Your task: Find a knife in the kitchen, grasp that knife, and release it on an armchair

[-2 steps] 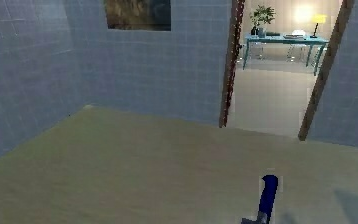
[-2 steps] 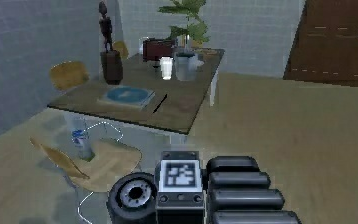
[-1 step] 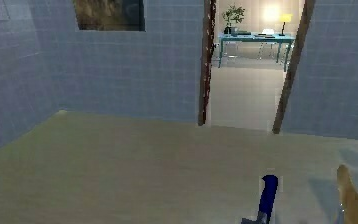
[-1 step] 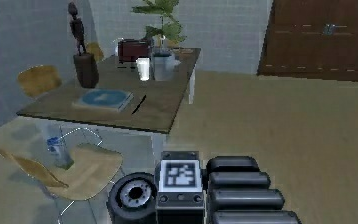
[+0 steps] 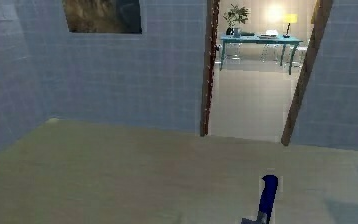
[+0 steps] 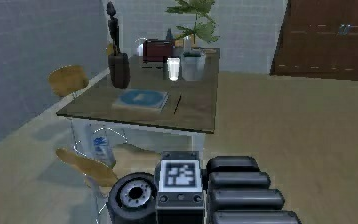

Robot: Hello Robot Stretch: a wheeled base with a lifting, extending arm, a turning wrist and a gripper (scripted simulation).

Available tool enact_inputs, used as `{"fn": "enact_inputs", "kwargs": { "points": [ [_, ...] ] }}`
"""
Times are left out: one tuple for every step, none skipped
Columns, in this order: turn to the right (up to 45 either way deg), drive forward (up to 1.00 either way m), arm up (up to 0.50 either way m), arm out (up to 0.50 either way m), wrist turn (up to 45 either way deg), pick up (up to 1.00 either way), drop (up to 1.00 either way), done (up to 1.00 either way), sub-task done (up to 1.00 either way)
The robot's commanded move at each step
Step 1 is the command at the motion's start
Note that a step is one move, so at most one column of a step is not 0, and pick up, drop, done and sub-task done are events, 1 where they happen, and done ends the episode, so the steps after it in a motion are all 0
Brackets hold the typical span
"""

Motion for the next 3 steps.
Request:
{"fn": "enact_inputs", "kwargs": {
  "points": [
    [12.0,0.0,0.0,0.0,0.0,0.0,0.0,0.0,0.0],
    [0.0,0.15,0.0,0.0,0.0,0.0,0.0,0.0,0.0],
    [12.0,0.0,0.0,0.0,0.0,0.0,0.0,0.0,0.0]
  ]
}}
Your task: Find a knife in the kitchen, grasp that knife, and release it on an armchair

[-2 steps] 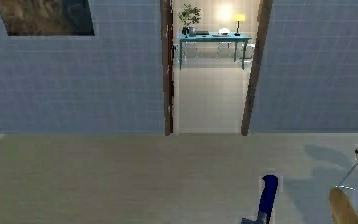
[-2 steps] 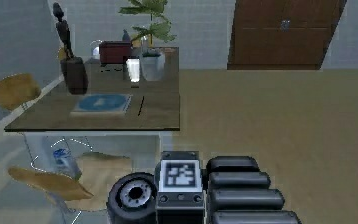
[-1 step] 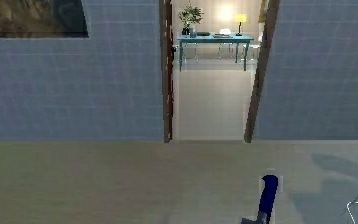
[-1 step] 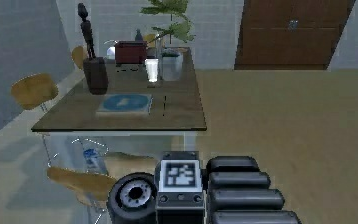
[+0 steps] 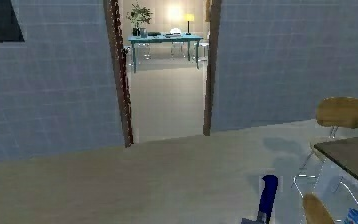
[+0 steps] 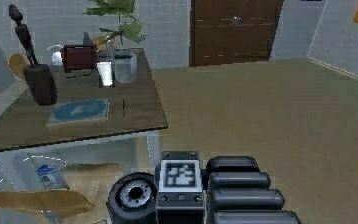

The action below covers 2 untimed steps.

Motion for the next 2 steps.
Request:
{"fn": "enact_inputs", "kwargs": {
  "points": [
    [0.0,1.0,0.0,0.0,0.0,0.0,0.0,0.0,0.0],
    [0.0,0.8,0.0,0.0,0.0,0.0,0.0,0.0,0.0]
  ]
}}
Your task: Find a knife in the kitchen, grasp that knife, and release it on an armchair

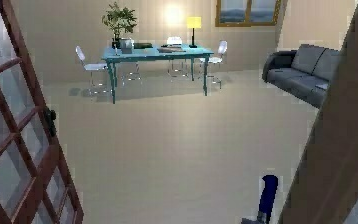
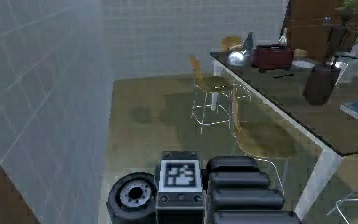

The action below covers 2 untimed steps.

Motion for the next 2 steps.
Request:
{"fn": "enact_inputs", "kwargs": {
  "points": [
    [-12.0,0.0,0.0,0.0,0.0,0.0,0.0,0.0,0.0],
    [0.0,1.0,0.0,0.0,0.0,0.0,0.0,0.0,0.0]
  ]
}}
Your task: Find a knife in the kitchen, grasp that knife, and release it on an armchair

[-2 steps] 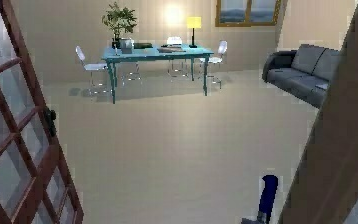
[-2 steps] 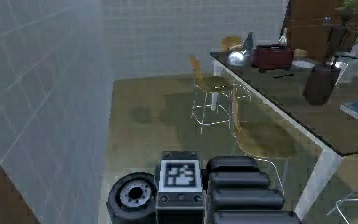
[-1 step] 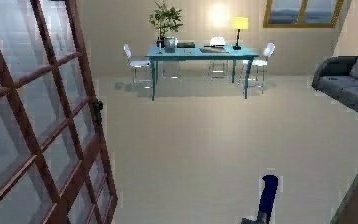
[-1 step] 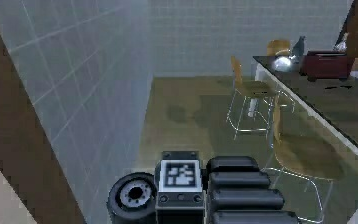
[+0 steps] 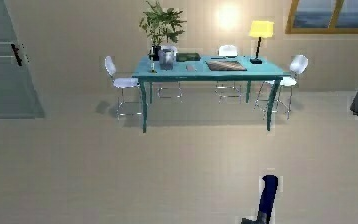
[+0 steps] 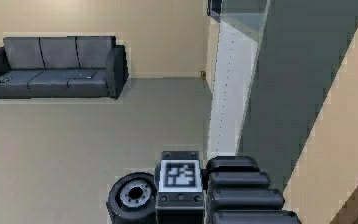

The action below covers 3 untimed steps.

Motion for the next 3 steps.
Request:
{"fn": "enact_inputs", "kwargs": {
  "points": [
    [-9.0,0.0,0.0,0.0,0.0,0.0,0.0,0.0,0.0],
    [0.0,0.2,0.0,0.0,0.0,0.0,0.0,0.0,0.0],
    [-27.0,0.0,0.0,0.0,0.0,0.0,0.0,0.0,0.0]
  ]
}}
